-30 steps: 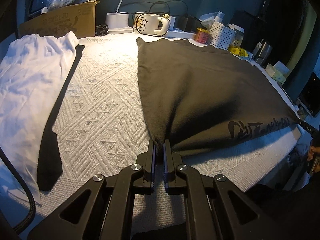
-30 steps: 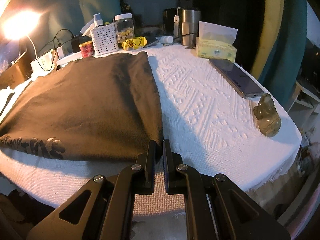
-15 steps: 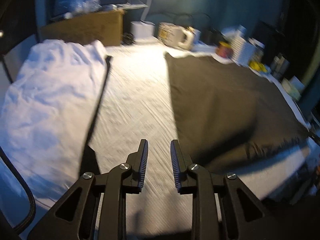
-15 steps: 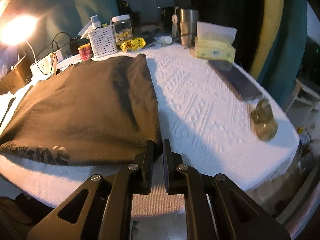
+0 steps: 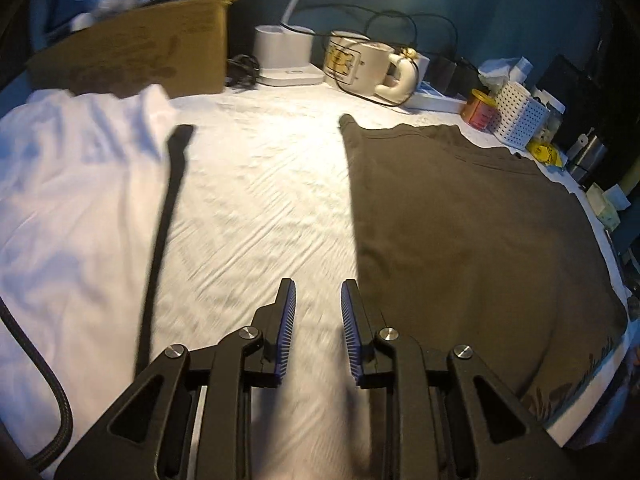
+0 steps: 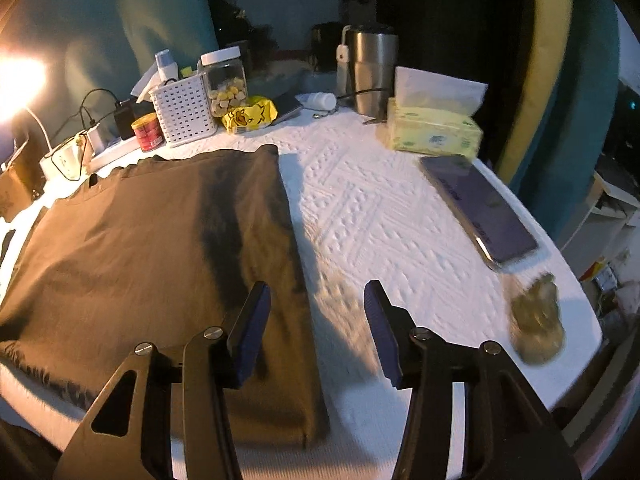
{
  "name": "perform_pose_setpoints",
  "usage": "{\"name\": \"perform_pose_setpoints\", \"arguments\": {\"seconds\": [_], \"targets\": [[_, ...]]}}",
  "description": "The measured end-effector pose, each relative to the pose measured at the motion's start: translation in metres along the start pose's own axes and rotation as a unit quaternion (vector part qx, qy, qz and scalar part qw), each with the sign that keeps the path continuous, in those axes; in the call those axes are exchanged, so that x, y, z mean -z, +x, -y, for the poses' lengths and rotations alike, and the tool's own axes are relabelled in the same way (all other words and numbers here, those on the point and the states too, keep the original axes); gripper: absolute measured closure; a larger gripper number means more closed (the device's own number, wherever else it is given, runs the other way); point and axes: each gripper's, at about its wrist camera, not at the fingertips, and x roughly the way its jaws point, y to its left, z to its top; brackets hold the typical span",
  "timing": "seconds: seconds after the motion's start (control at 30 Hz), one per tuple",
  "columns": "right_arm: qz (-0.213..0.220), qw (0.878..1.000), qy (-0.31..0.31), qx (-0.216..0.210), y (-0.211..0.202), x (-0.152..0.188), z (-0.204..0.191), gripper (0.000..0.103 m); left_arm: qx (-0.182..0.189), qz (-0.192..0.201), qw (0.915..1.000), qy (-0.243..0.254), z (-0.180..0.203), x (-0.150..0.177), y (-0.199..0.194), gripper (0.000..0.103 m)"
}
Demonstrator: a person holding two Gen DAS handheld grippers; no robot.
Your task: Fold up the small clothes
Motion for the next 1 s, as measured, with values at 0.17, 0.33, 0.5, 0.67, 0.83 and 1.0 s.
{"name": "perform_pose_setpoints", "arguments": {"seconds": [0.17,0.33,0.5,0.67,0.83,1.0], "targets": [[-0.021,1.000,-0.005,-0.014,0.033,-0.019,-0.009,0.051,0.019,-0.002,0.9994,0.028,0.015,-0.023,0.022,0.066],[-0.035,0.999,-0.013,-0.018,0.058,-0.039,-0.020,0.051,0.020,-0.005,0.9974,0.070,0.029,-0.046,0.047,0.066],[-0.046,0.999,-0.009,-0.016,0.079,-0.058,-0.024,0.051,0.013,-0.005,0.9947,0.102,0.036,-0.061,0.060,0.093],[-0.071,0.997,-0.009,-0.024,0.106,-0.062,-0.026,0.066,-0.013,-0.007,0.9924,0.122,0.043,-0.065,0.064,0.101],[-0.061,0.998,-0.026,-0.006,0.112,-0.069,-0.028,0.098,-0.035,0.003,0.9930,0.112,0.037,-0.067,0.063,0.101],[-0.054,0.998,-0.029,0.005,0.116,-0.073,-0.027,0.098,-0.042,0.000,0.9936,0.105,0.036,-0.066,0.063,0.098]]}}
